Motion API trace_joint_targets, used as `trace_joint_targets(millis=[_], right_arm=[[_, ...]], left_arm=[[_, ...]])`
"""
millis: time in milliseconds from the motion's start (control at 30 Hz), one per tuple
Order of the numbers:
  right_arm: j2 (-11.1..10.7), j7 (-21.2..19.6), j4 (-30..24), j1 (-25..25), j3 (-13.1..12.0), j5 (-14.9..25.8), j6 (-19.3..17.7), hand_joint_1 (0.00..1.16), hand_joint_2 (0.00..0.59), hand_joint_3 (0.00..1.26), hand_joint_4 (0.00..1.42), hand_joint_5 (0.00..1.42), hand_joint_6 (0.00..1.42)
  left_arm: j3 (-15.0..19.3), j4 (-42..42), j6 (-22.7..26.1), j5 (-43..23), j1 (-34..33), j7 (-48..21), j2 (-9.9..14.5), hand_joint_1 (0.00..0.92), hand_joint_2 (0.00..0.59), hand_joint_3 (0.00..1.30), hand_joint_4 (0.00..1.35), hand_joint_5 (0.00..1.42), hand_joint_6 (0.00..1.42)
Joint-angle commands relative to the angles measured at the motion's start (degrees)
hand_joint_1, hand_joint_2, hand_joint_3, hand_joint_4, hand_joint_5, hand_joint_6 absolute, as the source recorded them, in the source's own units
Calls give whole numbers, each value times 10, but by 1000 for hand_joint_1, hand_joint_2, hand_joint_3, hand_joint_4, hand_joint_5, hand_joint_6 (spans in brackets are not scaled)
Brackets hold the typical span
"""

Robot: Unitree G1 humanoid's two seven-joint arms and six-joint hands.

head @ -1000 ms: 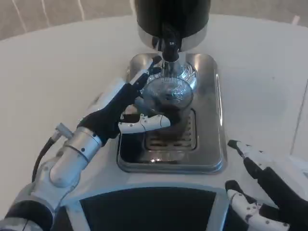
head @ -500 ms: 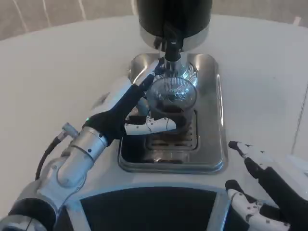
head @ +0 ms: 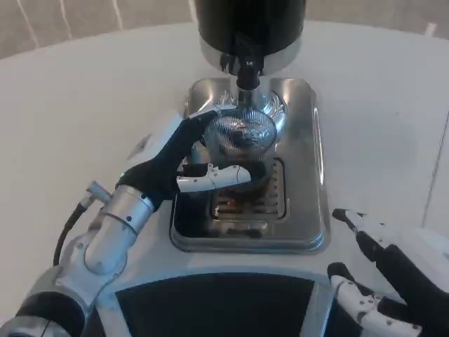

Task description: Grasp the cup under the faucet to collect the drink, then remove the cup.

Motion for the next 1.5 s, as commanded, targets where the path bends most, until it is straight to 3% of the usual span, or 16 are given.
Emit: trace_joint_targets(millis=[33, 133, 333, 467, 800, 1133, 1500], right_arm=[[3, 4, -9, 4, -1, -6, -4, 202, 535, 45, 0, 0, 0], [3, 2, -9, 6, -1, -6, -6, 207, 535, 45, 0, 0, 0], [8, 0, -9, 9, 0, -8, -13, 238, 525, 46, 0, 0, 0], [10, 0, -9, 6, -2, -8, -17, 244, 526, 51, 0, 0, 0], [-4, 4, -5, -17, 0, -3, -12, 254, 527, 47, 0, 0, 0], [-8, -3, 3, -28, 16, 1, -15, 260, 527, 45, 0, 0, 0], [-20, -14, 7, -26, 41, 10, -31, 253, 534, 36, 0, 0, 0]], left_arm=[[1, 5, 2, 3, 27, 14, -5, 448, 88, 488, 606, 896, 1264], [4, 1, -5, 2, 35, 32, -7, 462, 87, 555, 663, 932, 1293], [7, -8, -19, 7, 46, 78, -7, 504, 78, 879, 972, 1202, 1422], [10, -14, -27, 7, 53, 102, -4, 523, 83, 967, 1089, 1290, 1424], [19, -38, -54, 11, 72, 113, 23, 541, 76, 1009, 1220, 1379, 1424], [49, -80, -88, 0, 116, 99, 66, 551, 67, 1021, 1243, 1389, 1424], [82, -148, -106, -11, 196, 75, 94, 551, 66, 1020, 1250, 1389, 1424]])
